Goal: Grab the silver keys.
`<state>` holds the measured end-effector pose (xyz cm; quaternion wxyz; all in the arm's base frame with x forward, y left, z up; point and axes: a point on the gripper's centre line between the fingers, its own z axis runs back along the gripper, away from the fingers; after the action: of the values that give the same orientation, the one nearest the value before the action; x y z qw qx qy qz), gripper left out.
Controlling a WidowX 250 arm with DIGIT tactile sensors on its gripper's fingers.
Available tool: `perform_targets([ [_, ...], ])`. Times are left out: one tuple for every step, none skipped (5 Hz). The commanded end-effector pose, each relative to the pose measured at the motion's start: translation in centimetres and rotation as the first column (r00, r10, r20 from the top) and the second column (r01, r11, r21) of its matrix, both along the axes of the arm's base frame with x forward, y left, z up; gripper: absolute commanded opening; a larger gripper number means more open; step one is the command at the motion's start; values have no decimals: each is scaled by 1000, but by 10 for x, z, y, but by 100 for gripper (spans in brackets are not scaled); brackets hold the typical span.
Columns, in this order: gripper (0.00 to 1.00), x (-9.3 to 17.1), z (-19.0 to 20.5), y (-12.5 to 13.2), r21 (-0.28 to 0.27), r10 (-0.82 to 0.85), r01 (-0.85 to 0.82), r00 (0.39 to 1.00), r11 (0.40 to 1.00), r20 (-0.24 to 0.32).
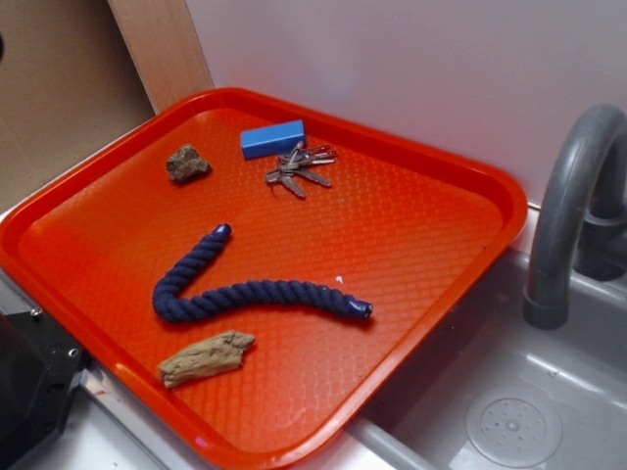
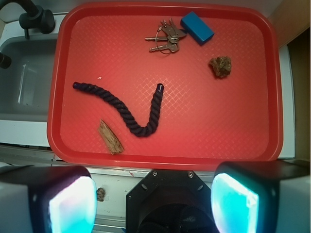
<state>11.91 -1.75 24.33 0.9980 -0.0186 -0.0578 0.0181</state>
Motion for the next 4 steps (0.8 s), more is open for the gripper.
perform_targets([
  [100, 0, 0, 0, 0, 0, 0, 1000, 1000, 0],
  [100, 48, -28, -11, 9, 166, -168, 980, 986, 111],
  [100, 101, -44, -13, -28, 259, -259, 945, 966, 200],
  [100, 151, -65, -25, -21, 284, -287, 931, 958, 231],
])
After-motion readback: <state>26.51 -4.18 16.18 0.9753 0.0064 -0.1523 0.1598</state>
